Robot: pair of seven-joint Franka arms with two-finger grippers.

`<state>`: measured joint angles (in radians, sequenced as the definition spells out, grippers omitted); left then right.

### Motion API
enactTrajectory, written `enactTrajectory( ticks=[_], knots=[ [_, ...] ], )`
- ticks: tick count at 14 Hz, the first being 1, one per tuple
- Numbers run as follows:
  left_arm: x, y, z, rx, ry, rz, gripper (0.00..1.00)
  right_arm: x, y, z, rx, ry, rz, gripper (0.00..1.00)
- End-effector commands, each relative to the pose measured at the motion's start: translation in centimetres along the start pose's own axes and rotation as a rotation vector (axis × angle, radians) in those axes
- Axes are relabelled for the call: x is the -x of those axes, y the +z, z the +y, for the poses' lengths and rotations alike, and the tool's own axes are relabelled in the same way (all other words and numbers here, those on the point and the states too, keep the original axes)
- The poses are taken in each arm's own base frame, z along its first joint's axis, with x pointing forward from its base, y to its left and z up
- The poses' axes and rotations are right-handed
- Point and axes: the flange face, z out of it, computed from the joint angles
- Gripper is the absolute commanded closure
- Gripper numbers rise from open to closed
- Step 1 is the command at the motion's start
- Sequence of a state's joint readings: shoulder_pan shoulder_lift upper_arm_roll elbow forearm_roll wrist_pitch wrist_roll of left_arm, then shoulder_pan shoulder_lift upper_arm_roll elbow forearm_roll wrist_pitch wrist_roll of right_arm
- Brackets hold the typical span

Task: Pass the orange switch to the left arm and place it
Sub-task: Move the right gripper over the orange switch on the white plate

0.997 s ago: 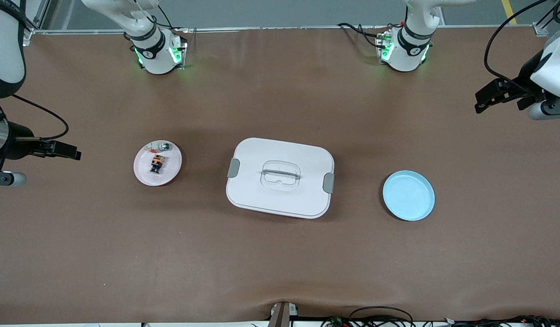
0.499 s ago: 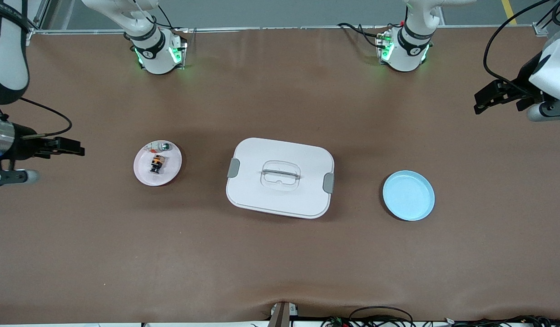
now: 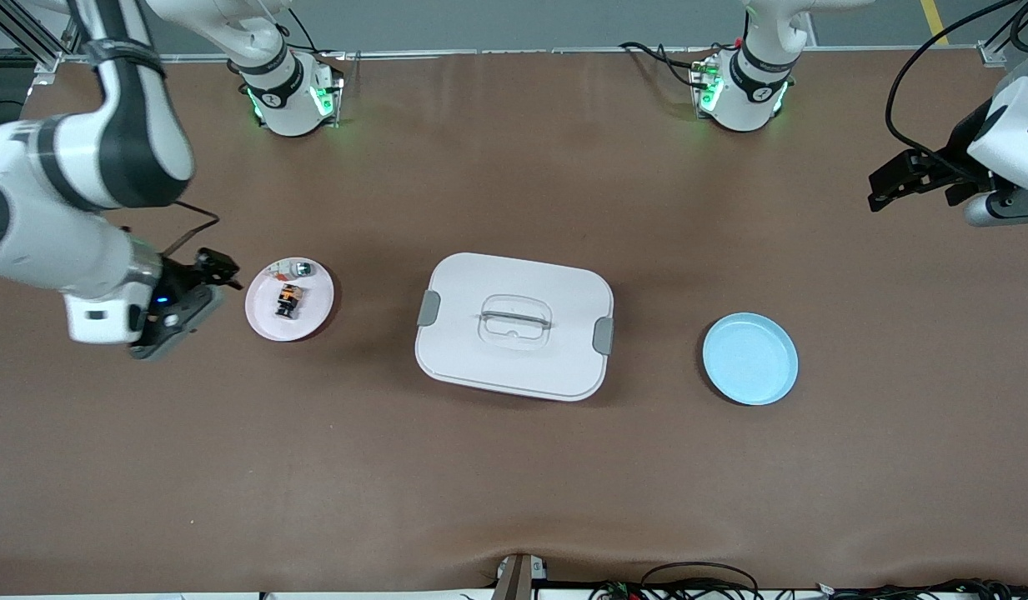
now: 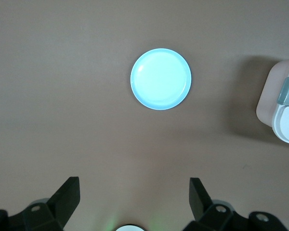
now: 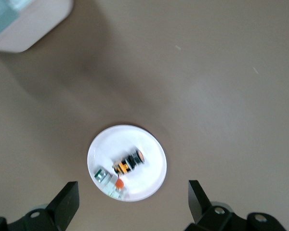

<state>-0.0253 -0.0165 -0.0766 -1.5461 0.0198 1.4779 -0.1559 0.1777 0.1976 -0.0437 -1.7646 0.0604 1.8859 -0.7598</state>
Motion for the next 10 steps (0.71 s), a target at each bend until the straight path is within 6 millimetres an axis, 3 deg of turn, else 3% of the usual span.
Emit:
enactTrajectory(
  ticks=[1, 5, 8, 10],
  knots=[
    [0.0, -0.1, 0.0, 0.008, 0.004, 0.001, 0.00, 0.3, 1.0, -2.4, 0.023, -0.116, 0.018, 0.00],
    [0.0, -0.1, 0.1, 0.006, 0.004, 0.002, 0.00, 0.1, 3.0, -3.2, 0.034, -0.287, 0.025, 0.00],
    [-0.1, -0.1, 0.1, 0.007, 0.005, 0.006, 0.00, -0.2, 6.1, -4.6, 0.086, -0.492, 0.052, 0.00],
    [-0.2, 0.0, 0.1, 0.007, 0.005, 0.005, 0.00, 0.7, 8.2, -5.1, 0.049, -0.496, 0.024, 0.00]
  ],
)
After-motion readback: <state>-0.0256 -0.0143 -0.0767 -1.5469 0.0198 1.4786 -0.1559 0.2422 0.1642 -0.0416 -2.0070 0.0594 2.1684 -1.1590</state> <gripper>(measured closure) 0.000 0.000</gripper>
